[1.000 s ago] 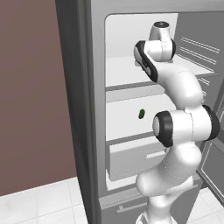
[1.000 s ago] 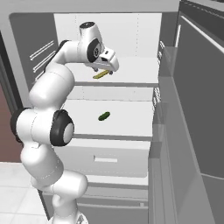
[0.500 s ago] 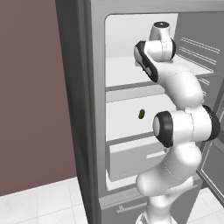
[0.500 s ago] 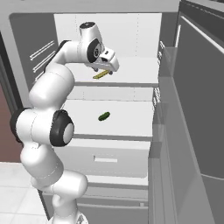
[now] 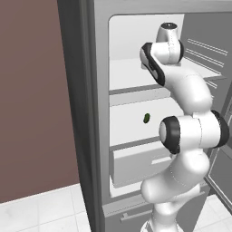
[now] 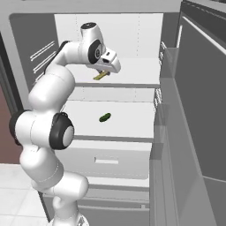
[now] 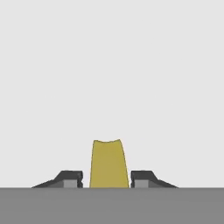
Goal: Pick the egg and butter from the fridge and place them by the bowl for mixing.
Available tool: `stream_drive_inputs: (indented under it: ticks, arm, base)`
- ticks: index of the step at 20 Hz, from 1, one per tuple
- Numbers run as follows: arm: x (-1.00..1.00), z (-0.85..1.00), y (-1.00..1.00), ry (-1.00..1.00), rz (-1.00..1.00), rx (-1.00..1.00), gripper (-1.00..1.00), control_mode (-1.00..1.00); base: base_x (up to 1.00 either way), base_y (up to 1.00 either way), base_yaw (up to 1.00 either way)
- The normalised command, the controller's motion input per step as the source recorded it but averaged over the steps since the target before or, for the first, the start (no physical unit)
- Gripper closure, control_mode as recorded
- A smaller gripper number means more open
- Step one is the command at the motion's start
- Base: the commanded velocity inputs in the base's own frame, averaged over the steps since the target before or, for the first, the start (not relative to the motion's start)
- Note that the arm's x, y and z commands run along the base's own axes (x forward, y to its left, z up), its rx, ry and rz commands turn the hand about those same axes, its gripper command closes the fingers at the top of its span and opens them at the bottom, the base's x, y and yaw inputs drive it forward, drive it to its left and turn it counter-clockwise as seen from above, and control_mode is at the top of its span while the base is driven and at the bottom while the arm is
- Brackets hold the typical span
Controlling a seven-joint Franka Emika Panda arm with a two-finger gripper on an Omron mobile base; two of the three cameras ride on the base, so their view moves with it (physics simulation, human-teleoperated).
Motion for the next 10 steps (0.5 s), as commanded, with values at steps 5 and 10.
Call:
stream_drive_inputs:
  ticks: [5,10]
  arm:
    - [-0.25,-0.35,0.0,0.0,-0.01,0.0,1.0,-1.0]
    - [-0.37,-0.35,0.0,0.0,-0.03,0.0,1.0,-1.0]
  base:
    - [0.0,0.0,0.0]
    - [0.0,0.0,0.0]
